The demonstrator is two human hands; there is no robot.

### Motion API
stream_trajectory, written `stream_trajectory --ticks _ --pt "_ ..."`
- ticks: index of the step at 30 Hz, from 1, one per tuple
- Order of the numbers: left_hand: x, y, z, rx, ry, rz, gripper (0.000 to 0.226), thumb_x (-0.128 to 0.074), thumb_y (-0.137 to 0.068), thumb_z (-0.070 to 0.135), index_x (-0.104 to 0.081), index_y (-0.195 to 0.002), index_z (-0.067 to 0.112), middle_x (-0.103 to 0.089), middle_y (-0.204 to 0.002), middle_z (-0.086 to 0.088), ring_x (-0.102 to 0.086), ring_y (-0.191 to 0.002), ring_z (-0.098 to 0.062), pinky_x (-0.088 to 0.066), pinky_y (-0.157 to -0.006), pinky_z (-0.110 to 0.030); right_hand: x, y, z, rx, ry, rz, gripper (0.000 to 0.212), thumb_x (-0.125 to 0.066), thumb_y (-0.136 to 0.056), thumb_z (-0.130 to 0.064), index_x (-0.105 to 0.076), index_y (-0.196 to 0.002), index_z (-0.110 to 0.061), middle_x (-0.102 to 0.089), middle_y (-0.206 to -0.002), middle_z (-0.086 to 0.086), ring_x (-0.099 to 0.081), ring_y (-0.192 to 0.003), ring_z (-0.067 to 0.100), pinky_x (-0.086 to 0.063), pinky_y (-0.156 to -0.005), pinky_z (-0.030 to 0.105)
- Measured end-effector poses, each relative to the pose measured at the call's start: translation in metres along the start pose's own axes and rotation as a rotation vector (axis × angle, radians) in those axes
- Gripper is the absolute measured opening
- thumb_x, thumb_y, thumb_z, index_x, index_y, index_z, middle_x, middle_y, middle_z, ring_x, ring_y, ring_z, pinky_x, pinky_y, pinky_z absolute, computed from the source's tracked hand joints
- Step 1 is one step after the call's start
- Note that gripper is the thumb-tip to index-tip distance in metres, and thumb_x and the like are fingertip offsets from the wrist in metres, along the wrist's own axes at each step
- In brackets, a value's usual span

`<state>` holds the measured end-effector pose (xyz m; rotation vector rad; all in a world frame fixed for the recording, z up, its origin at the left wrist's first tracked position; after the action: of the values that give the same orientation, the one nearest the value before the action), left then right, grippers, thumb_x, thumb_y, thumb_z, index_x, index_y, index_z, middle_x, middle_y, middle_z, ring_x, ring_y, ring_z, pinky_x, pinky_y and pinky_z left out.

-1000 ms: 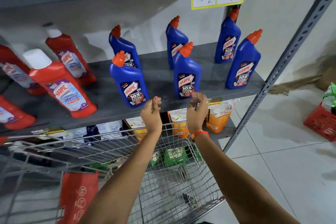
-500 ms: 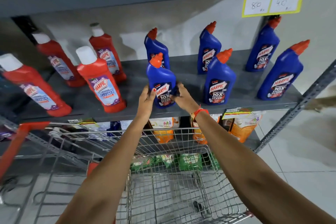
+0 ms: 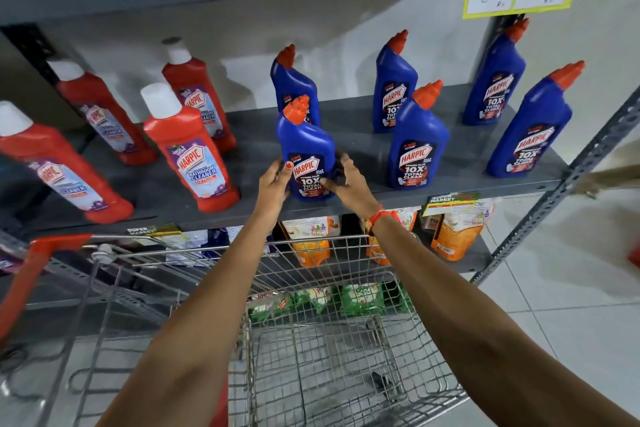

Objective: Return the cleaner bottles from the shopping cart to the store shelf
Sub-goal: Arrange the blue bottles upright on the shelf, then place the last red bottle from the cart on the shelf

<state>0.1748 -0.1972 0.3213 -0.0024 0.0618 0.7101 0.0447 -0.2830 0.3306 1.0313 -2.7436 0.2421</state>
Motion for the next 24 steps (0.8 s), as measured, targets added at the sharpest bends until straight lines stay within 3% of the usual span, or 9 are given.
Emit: stream_trajectory --ticks 8,12,15,16,18,21,23,24 --pt "-0.001 0.001 0.003 0.011 -0.002 0.006 0.032 -0.044 -0.093 0.021 -0.049 -0.120 0.005 -0.060 -0.097 0.006 -0.059 -0.087 -0.004 -0.054 -0.062 -0.010 -0.001 0.001 0.001 -0.017 0.017 0.026 0.058 -0.063 -0.085 -0.004 -0.034 -0.136 -0.007 -0.051 -0.133 0.018 -0.050 -0.124 0.030 -0.044 -0.095 0.033" --pt "-0.001 0.004 0.005 0.019 -0.015 -0.007 0.033 -0.043 -0.094 0.020 -0.047 -0.122 0.005 -0.057 -0.111 -0.003 -0.059 -0.089 -0.003 -0.054 -0.063 -0.010 -0.001 0.004 0.000 -0.022 -0.017 0.044 0.058 -0.062 -0.085 -0.001 -0.034 -0.135 -0.006 -0.052 -0.132 0.019 -0.050 -0.124 0.030 -0.045 -0.097 0.037" --pt "0.002 0.009 0.010 -0.020 -0.083 0.041 0.034 -0.042 -0.094 0.019 -0.046 -0.125 0.005 -0.055 -0.123 -0.013 -0.058 -0.101 -0.011 -0.053 -0.088 -0.027 0.000 0.007 0.001 -0.039 -0.095 0.074 0.063 -0.060 -0.083 0.006 -0.032 -0.138 -0.007 -0.051 -0.134 0.017 -0.049 -0.127 0.027 -0.046 -0.097 0.034" --pt "0.008 0.011 0.012 -0.047 -0.131 0.106 0.036 -0.042 -0.094 0.019 -0.046 -0.127 0.004 -0.054 -0.129 -0.016 -0.055 -0.110 -0.017 -0.047 -0.099 -0.036 0.002 0.010 0.004 -0.046 -0.131 0.111 0.066 -0.058 -0.083 0.010 -0.030 -0.139 -0.008 -0.050 -0.136 0.016 -0.047 -0.128 0.024 -0.046 -0.095 0.028" --pt "0.026 0.020 0.012 -0.113 -0.194 0.256 0.036 -0.041 -0.094 0.018 -0.047 -0.127 0.004 -0.053 -0.130 -0.021 -0.052 -0.118 -0.028 -0.041 -0.105 -0.044 0.007 0.021 0.012 -0.078 -0.196 0.230 0.068 -0.052 -0.082 0.017 -0.030 -0.140 -0.012 -0.048 -0.138 0.012 -0.047 -0.125 0.017 -0.048 -0.085 0.012" --pt "0.051 0.040 0.005 -0.180 -0.185 0.361 0.031 -0.040 -0.095 0.013 -0.054 -0.119 0.000 -0.062 -0.114 -0.019 -0.061 -0.097 -0.026 -0.051 -0.089 -0.034 0.002 0.042 0.029 -0.145 -0.265 0.394 0.063 -0.045 -0.080 0.023 -0.042 -0.130 -0.015 -0.055 -0.125 0.010 -0.055 -0.112 0.017 -0.052 -0.073 0.013" --pt "0.072 0.054 -0.004 -0.200 -0.150 0.435 0.028 -0.040 -0.095 0.011 -0.058 -0.108 -0.005 -0.065 -0.094 -0.011 -0.062 -0.073 -0.010 -0.052 -0.067 -0.020 -0.013 0.053 0.037 -0.178 -0.292 0.469 0.050 -0.049 -0.081 0.020 -0.050 -0.119 -0.012 -0.061 -0.113 0.013 -0.061 -0.102 0.020 -0.051 -0.076 0.016" --pt "0.085 0.061 -0.008 -0.215 -0.128 0.493 0.027 -0.040 -0.094 0.010 -0.059 -0.101 -0.007 -0.064 -0.082 -0.007 -0.058 -0.062 -0.002 -0.050 -0.059 -0.020 -0.022 0.057 0.038 -0.179 -0.295 0.494 0.043 -0.052 -0.081 0.017 -0.053 -0.114 -0.011 -0.064 -0.106 0.014 -0.062 -0.095 0.018 -0.052 -0.074 0.014"
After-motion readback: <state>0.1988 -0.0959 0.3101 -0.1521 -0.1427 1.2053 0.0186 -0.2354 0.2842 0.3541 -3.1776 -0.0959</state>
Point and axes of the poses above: each hand's wrist, its own y-axis away from the middle knuckle, its own x-axis out of the back of the hand, z = x × y, the point moved 7 cm from there along -y, towards the middle knuckle
